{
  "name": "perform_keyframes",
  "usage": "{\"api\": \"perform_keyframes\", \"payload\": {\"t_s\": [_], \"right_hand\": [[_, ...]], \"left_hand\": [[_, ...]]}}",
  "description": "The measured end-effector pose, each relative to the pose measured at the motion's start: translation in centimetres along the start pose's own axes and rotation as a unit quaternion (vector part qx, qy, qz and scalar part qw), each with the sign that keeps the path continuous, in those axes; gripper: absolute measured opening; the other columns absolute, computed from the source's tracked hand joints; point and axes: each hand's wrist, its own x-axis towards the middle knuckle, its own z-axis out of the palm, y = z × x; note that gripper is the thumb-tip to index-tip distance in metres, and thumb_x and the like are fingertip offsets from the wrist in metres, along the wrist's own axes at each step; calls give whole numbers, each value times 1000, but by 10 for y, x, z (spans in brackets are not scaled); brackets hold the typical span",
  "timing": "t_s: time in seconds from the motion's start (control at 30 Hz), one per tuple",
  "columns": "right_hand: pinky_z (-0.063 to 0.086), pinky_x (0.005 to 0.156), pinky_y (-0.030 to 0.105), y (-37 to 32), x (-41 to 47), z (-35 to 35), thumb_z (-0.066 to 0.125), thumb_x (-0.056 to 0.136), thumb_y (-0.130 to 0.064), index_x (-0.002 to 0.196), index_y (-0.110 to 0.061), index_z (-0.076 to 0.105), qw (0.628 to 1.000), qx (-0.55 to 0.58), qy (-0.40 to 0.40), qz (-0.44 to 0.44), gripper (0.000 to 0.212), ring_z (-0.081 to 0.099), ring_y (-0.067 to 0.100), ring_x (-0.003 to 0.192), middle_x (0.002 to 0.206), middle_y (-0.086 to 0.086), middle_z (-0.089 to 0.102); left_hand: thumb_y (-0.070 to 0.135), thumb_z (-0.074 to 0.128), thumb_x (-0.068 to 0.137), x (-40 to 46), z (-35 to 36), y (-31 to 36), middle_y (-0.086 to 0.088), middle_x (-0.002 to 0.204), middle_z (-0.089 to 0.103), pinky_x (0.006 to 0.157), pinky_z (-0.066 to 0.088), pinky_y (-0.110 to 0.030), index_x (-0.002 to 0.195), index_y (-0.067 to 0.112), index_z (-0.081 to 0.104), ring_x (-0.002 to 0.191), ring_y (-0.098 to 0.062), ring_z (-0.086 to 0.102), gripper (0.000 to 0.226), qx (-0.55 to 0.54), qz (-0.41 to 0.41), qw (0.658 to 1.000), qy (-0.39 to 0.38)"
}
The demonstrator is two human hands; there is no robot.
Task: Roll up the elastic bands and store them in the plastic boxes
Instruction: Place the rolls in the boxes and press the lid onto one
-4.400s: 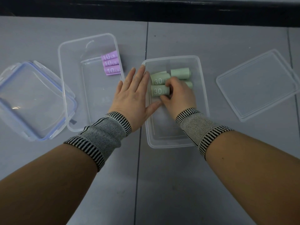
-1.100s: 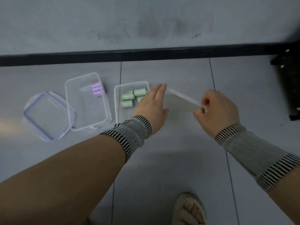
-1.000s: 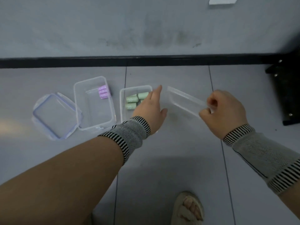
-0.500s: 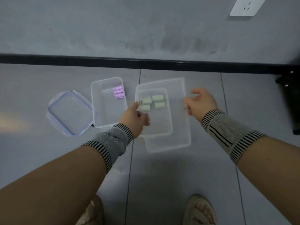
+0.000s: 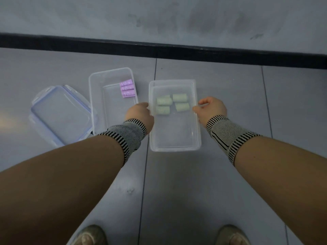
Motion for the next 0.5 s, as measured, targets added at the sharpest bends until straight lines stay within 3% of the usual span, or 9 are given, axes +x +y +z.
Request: {"api": "perform_keyframes", "payload": {"t_s": [0.13,0.33,0.5], "right_hand": [[37,70,17,2,8,5,64,86,-22,106,-16,65,998,-46,17,-28,21,55,11,79,89,-4,60],[39,78,16,12,8,12,63,86,-18,117,-14,63,995,-75,7,-57,31,61,15,90,104,2,68],[42,82,18,17,4,14,62,87,-20,118,-15,63,993,-91,6,-70,32,62,15,93,103,2,68]], "left_hand": [[18,52,92,19,10,-2,-1,139,51,99,42,-30,144,20,36,123,-22,51,54,26,-2,1000,14],[21,51,93,22,14,-6,-3,139,51,100,41,-32,144,17,35,124,-23,49,53,71,31,997,21],[24,53,92,12,20,-13,-4,132,55,97,46,-36,143,15,36,114,-23,55,54,68,59,996,22]]}}
